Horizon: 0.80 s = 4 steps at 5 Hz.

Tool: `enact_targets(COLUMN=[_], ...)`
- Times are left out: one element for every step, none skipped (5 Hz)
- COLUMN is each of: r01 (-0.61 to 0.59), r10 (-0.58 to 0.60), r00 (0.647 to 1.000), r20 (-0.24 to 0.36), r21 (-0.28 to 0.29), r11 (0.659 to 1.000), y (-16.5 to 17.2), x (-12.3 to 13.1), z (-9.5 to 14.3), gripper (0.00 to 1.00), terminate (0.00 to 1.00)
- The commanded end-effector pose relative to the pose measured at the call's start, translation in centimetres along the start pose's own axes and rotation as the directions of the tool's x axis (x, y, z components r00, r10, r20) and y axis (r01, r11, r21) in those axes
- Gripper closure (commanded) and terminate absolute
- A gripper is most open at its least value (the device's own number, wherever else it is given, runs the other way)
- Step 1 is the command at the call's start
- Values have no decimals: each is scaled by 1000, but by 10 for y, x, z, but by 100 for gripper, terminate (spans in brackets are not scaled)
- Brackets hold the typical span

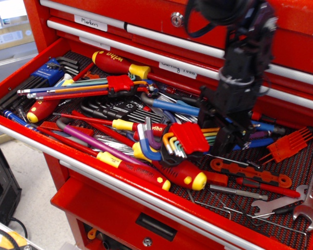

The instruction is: Pick up closest rainbow Allen key set

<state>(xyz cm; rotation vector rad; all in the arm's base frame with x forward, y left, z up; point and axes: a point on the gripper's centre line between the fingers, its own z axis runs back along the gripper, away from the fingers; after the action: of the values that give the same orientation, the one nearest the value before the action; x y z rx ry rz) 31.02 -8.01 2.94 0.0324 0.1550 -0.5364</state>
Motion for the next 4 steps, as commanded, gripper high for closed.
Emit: enact_targets(r01=[27, 32, 41, 61], r10=[-29, -33, -41, -61], r00=[997, 998, 999, 998], r20=[73, 57, 14, 0], r21=[23, 24, 24, 63], r11=[999, 999, 999, 996], y=[23, 24, 27, 22], x=[-7, -11, -22, -31], z=[59, 65, 88, 115], gripper=[100, 100, 100, 100], terminate=[0, 0, 0, 0])
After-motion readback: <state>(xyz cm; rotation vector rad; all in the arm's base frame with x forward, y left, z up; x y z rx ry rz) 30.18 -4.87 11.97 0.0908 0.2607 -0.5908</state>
